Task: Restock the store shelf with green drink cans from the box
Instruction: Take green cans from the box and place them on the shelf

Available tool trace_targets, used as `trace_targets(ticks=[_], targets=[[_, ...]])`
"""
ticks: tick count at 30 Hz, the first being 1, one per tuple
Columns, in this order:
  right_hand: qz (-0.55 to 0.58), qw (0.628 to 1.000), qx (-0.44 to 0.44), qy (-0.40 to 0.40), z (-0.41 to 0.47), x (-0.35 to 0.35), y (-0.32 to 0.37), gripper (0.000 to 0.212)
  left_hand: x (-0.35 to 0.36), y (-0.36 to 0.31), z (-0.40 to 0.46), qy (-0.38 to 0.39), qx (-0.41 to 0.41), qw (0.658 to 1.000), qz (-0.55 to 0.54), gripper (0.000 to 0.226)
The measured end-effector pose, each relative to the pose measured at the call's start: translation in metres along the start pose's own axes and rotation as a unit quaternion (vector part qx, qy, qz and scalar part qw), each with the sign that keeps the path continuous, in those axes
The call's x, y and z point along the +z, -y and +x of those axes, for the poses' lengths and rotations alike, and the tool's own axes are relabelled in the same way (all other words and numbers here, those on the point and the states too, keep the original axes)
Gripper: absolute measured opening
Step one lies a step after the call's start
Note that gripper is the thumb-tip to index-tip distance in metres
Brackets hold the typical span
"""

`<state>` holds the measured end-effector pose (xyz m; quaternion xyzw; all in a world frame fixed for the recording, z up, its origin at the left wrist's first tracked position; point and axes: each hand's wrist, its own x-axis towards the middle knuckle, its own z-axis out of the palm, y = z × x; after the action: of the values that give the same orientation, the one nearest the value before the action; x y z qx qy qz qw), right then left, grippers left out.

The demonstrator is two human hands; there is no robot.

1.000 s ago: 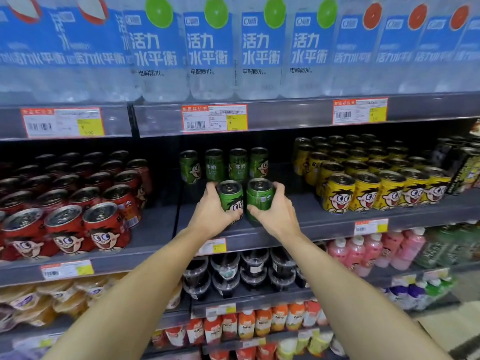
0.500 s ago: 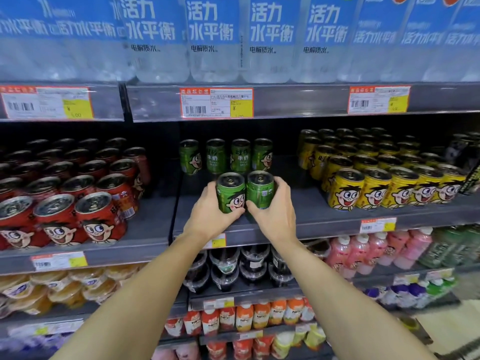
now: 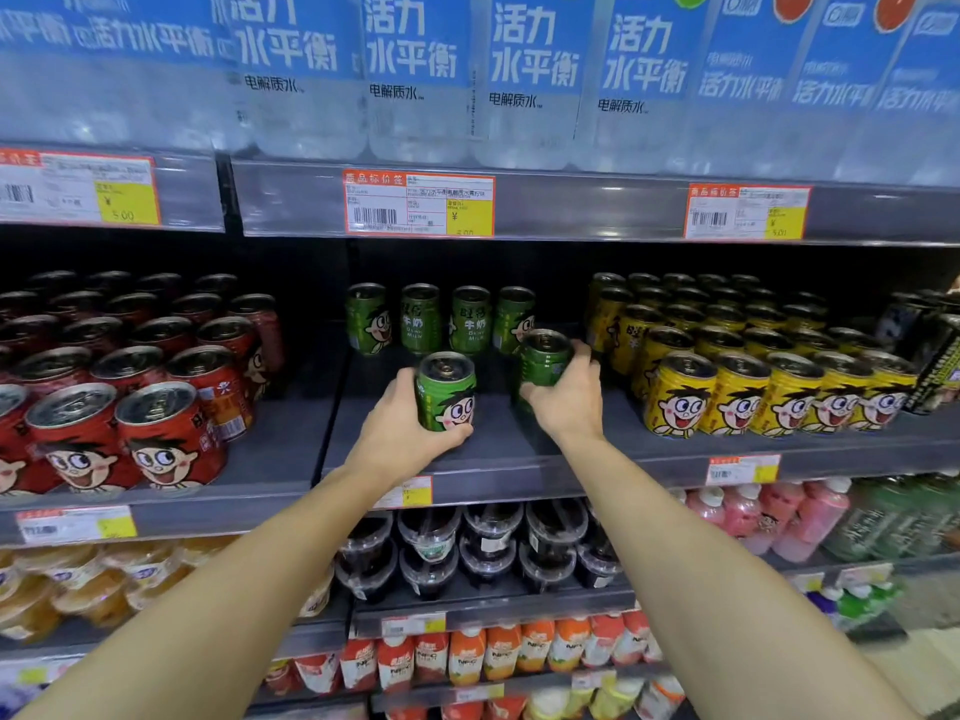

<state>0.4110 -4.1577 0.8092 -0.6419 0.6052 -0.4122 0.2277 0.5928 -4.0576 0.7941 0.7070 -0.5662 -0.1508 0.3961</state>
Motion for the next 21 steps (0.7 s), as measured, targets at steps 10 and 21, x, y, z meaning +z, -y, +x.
trace_targets(ticks=[10,21], targets=[[-0.007,1.0,0.007,-0.001,0.052,0.013,-0.004,0.084,0.0,0.002,0.0,0.0,0.003,0.999,-0.032,0.064],[0.008,0.999,0.023,-0.037,0.108,0.033,-0.012,0.082,0.002,0.006,0.002,-0.002,0.026,0.999,-0.022,0.064]])
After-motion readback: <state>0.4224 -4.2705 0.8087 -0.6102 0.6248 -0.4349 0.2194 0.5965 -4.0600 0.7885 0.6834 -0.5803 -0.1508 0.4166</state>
